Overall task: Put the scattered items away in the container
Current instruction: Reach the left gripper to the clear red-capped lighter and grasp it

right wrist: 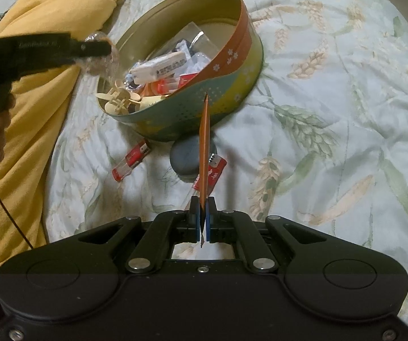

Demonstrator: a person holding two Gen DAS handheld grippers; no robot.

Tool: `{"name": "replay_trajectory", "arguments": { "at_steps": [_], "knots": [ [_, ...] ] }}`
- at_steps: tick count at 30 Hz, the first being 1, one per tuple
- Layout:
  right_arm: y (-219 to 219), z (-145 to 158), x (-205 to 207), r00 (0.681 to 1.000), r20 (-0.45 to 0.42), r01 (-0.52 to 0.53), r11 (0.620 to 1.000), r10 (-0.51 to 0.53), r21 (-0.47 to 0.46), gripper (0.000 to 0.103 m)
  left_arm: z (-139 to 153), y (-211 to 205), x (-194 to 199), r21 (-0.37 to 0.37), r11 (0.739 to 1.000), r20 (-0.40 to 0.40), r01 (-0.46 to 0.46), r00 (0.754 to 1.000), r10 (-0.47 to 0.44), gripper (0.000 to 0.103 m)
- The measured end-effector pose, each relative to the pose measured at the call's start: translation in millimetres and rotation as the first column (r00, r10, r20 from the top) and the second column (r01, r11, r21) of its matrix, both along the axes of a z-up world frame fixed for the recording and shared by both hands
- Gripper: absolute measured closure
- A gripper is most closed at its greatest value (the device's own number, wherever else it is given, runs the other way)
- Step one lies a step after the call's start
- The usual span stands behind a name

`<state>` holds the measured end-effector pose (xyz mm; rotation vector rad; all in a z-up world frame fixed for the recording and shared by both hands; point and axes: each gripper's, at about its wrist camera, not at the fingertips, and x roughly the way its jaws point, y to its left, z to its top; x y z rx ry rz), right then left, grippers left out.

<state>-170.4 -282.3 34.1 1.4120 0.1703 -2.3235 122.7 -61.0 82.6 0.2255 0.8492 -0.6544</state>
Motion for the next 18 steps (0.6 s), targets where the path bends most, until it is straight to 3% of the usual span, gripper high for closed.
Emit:
{"name": "replay_trajectory", "arguments": {
  "at_steps": [2,7,18],
  "knots": [
    [1,0,-1,1.0,0.001,0.003,1.0,-0.003,-0.003,0.099,1,4,-1,-0.011,1.0,0.049,-0.024,0.998,0.025,0.005],
    [1,3,-1,1.0,-0.003,-0.003,1.0,0.003,-0.011,0.099,-13,19,-1,-0.028,0.999,-0.033,0.016,0.999,-0.017,0.005],
    [2,6,-2,1.0,-0.006,-0.007,1.0,0.007,-0.013,0.099,-68,46,-22,0.055,0.985,-0.134,0.162,0.979,-0.154,0.005]
  ]
}}
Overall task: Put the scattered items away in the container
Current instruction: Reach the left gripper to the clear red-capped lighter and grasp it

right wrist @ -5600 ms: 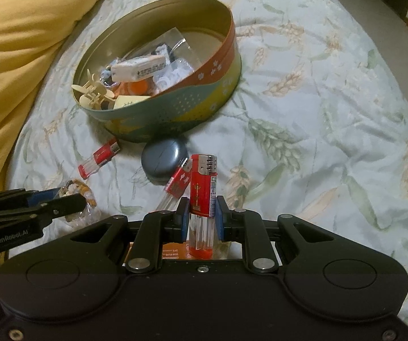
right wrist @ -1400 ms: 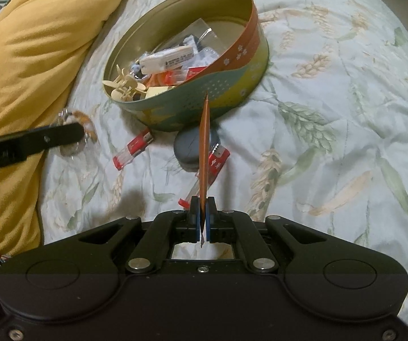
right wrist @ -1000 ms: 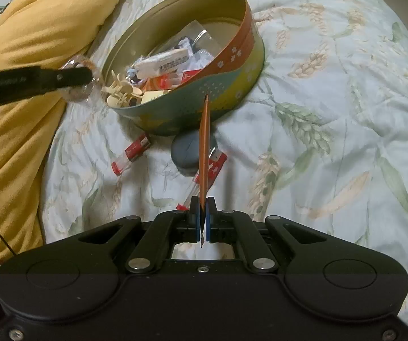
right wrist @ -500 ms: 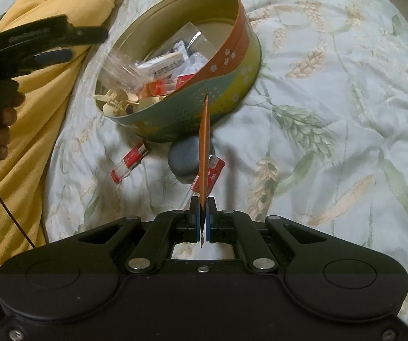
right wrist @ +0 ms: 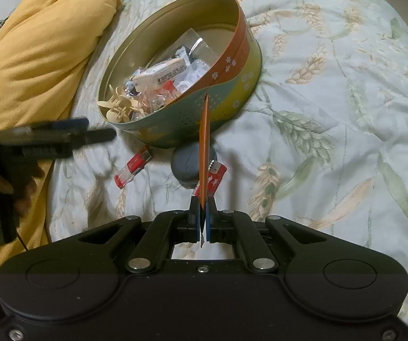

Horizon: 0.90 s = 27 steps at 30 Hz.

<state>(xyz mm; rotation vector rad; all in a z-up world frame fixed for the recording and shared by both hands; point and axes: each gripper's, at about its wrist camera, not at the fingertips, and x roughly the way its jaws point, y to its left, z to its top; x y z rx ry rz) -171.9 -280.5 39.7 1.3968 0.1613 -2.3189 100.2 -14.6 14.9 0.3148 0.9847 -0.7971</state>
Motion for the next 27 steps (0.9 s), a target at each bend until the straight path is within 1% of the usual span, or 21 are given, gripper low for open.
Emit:
{"name": "replay_trajectory", "arguments": {
  "at_steps": [4,8,11,13,15,17,19,20,21,22,24,27],
  "knots": [
    [0,0,-1,1.0,0.005,-0.002,1.0,0.002,0.003,0.099,-23,1,-5,0.055,0.997,-0.015,0.051,0.999,-0.05,0.005],
    [0,-1,-2,1.0,0.004,-0.003,1.0,0.003,0.001,0.099,-45,-1,-7,0.106,0.99,-0.04,0.097,0.995,-0.093,0.01],
    [1,-1,-3,1.0,0.005,-0.002,1.0,0.002,0.0,0.099,-57,-3,-8,0.14,0.984,-0.044,0.107,0.994,-0.102,0.011],
    [1,-2,-3,1.0,0.006,-0.002,1.0,0.002,0.0,0.099,-64,-3,-9,0.149,0.983,-0.049,0.109,0.994,-0.103,0.013],
    [0,-2,-4,1.0,0.008,-0.003,1.0,0.003,0.001,0.099,-68,-3,-8,0.149,0.983,-0.066,0.112,0.992,-0.103,0.021],
    [0,-2,-4,1.0,0.008,-0.003,1.0,0.003,0.004,0.099,-72,-2,-8,0.158,0.981,-0.066,0.111,0.993,-0.101,0.025],
    [0,-3,-4,1.0,0.005,-0.005,1.0,0.005,0.006,0.099,-74,0,-9,0.165,0.981,-0.061,0.098,0.994,-0.089,0.041],
    [-1,-3,-4,1.0,0.003,-0.006,1.0,0.006,0.007,0.099,-74,2,-10,0.162,0.984,-0.065,0.08,0.995,-0.07,0.054],
    [-1,-3,-4,1.0,0.001,-0.008,1.0,0.008,0.009,0.099,-73,4,-10,0.156,0.986,-0.071,0.056,0.996,-0.046,0.075],
    [-1,-4,-3,1.0,0.0,-0.008,1.0,0.008,0.011,0.099,-71,6,-11,0.149,0.988,-0.081,0.036,0.996,-0.024,0.078],
    [-1,-5,-4,1.0,0.0,-0.005,1.0,0.005,0.014,0.099,-67,11,-18,0.132,0.991,-0.094,0.015,0.996,-0.002,0.078],
    [-1,-5,-4,1.0,-0.003,-0.005,1.0,0.005,0.015,0.099,-55,15,-35,0.105,0.994,-0.077,0.003,0.997,0.006,0.078]
  ]
}}
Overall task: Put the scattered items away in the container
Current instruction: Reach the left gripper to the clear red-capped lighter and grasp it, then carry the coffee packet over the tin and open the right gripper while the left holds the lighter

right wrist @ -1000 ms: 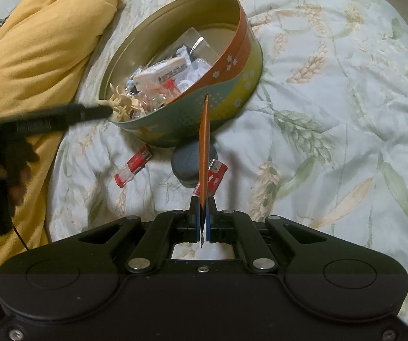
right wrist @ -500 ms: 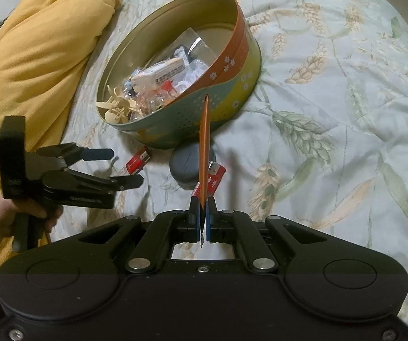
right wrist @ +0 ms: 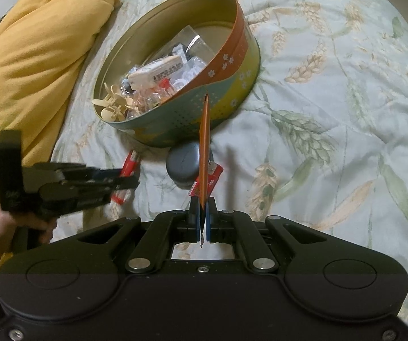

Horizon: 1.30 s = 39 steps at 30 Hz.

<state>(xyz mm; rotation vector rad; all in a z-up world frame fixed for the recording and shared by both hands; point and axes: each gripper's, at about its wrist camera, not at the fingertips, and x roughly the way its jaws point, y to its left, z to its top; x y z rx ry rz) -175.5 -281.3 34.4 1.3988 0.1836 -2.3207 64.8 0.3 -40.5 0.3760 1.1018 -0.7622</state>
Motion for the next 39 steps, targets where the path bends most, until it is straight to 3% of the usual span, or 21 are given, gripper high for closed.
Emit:
{"name": "replay_trajectory", "arguments": {
  "at_steps": [3,9,16,23,26,32,39],
  "knots": [
    [0,0,0,1.0,-0.005,0.001,1.0,-0.001,0.002,0.099,11,10,-16,-0.069,0.996,-0.034,-0.051,0.998,0.049,0.078],
    [-2,-3,0,1.0,-0.014,0.005,1.0,-0.005,0.027,0.099,25,19,-44,-0.136,0.982,-0.098,-0.132,0.988,0.119,0.078],
    [-2,-2,4,0.999,-0.043,0.01,0.999,-0.008,0.052,0.099,30,22,-72,-0.223,0.953,-0.091,-0.205,0.978,0.189,0.078],
    [-5,2,11,0.997,-0.071,0.017,0.995,-0.01,0.098,0.099,25,22,-70,-0.248,0.941,-0.056,-0.23,0.973,0.223,0.078],
    [-11,13,13,0.994,-0.109,0.009,0.992,0.004,0.122,0.099,27,22,-71,-0.278,0.932,-0.036,-0.232,0.972,0.232,0.078],
    [-29,50,-2,0.988,-0.152,0.007,0.993,0.011,0.118,0.099,25,22,-68,-0.313,0.916,-0.085,-0.252,0.968,0.237,0.078],
    [-79,80,-22,0.974,-0.213,-0.039,0.987,0.073,0.159,0.099,31,18,-69,-0.324,0.922,-0.079,-0.21,0.978,0.196,0.078]
  ]
}}
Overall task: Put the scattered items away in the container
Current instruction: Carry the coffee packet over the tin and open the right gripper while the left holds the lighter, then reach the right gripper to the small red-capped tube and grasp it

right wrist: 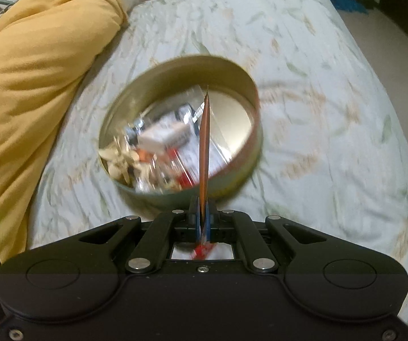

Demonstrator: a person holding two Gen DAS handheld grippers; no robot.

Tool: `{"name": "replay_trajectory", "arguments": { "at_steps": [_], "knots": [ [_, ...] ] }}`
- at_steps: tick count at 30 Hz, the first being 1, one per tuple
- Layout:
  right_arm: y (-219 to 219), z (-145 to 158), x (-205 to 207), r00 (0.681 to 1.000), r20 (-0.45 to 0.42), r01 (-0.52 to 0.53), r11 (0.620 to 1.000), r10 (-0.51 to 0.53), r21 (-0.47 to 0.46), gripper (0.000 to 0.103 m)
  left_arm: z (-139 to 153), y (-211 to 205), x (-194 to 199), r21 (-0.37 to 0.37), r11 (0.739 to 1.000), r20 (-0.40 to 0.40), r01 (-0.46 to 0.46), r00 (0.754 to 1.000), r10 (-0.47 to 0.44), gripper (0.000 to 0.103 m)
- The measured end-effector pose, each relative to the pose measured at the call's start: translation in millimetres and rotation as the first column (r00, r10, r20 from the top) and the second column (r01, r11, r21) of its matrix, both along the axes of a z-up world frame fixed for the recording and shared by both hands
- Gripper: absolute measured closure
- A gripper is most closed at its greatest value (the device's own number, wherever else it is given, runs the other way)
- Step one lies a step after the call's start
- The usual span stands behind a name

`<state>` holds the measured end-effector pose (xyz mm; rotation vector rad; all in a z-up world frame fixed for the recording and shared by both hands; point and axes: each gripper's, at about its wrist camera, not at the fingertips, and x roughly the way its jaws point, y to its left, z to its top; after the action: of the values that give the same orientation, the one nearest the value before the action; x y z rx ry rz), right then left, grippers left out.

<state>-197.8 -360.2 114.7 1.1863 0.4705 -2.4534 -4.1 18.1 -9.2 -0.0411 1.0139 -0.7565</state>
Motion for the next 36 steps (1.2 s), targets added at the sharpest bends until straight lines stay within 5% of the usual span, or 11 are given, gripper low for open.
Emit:
{"name": "replay_trajectory", "arguments": {
  "at_steps": [19,21,24,25,36],
  "knots": [
    [-94,3,-51,0.999,-0.042,0.004,0.999,-0.002,0.054,0.095,-2,-6,-3,-0.004,0.998,-0.011,0.065,0.998,-0.065,0.078],
    [-95,10,-51,0.997,-0.078,0.019,0.999,-0.016,0.04,0.086,-4,-6,-2,0.0,0.998,-0.019,0.066,0.998,-0.066,0.078],
    [-87,17,-46,0.994,-0.107,0.027,1.0,-0.026,0.004,0.036,-4,-5,0,0.001,0.998,-0.023,0.062,0.998,-0.062,0.078],
    [-83,17,-43,0.994,-0.11,0.02,1.0,-0.02,-0.004,0.03,-4,-4,1,0.003,0.998,-0.022,0.059,0.998,-0.059,0.078],
    [-18,-43,-13,0.992,0.108,0.059,0.998,-0.062,0.037,0.037,2,15,23,0.028,0.998,0.006,-0.055,0.998,0.055,0.078]
  ]
}}
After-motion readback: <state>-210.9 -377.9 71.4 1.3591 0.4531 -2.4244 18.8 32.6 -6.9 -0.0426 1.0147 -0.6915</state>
